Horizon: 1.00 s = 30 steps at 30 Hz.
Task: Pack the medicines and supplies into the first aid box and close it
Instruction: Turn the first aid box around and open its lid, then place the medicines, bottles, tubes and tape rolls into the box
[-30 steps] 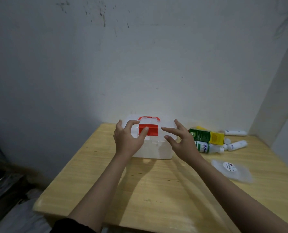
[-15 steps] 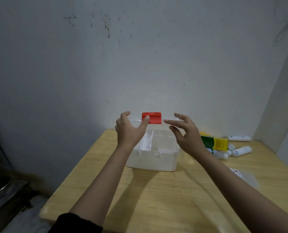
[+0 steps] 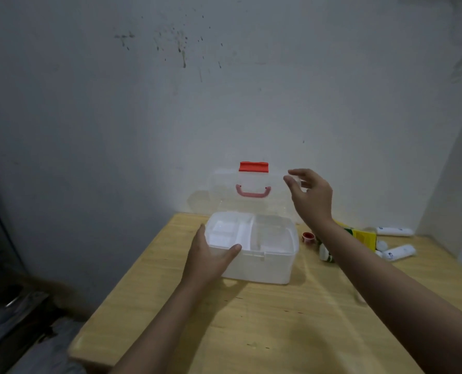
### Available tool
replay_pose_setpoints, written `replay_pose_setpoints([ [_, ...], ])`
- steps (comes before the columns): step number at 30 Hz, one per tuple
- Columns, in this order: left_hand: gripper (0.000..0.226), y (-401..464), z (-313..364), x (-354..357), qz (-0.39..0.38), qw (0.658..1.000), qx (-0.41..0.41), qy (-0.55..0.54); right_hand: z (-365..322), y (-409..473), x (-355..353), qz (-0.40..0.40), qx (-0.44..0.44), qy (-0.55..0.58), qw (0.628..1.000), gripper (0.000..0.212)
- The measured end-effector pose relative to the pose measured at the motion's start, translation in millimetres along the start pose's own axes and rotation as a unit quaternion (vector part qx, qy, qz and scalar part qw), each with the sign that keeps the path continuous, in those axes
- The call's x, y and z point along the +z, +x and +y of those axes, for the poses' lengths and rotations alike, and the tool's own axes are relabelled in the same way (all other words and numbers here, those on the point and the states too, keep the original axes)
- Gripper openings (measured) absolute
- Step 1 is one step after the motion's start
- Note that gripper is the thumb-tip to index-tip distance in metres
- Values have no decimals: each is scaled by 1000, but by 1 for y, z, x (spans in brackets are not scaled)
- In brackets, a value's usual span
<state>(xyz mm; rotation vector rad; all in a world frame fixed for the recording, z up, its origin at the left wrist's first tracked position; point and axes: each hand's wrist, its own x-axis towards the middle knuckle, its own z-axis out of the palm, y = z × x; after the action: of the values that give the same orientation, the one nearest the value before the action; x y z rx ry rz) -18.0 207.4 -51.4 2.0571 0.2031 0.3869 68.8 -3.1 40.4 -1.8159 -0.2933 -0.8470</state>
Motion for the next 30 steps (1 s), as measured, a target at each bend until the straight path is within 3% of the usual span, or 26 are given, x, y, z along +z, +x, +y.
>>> replay_pose_setpoints([
  [6, 103, 17, 2, 16, 21, 998, 5, -53, 20, 26, 18, -17, 11, -52, 998, 29],
  [16, 88, 33, 0, 29, 41, 992, 5, -121, 43, 59, 24, -166, 73, -138, 974, 68],
  [19, 89, 34, -2, 28, 37, 992, 3, -123, 45, 63, 10, -164, 64, -147, 973, 65],
  [24, 89, 31, -4, 30, 43, 988, 4, -151, 53, 50, -55, -157, 26, -201, 967, 41],
  [30, 82, 26, -2, 33, 55, 982, 16, -182, 103, 14, -142, -220, 132, -310, 915, 48],
])
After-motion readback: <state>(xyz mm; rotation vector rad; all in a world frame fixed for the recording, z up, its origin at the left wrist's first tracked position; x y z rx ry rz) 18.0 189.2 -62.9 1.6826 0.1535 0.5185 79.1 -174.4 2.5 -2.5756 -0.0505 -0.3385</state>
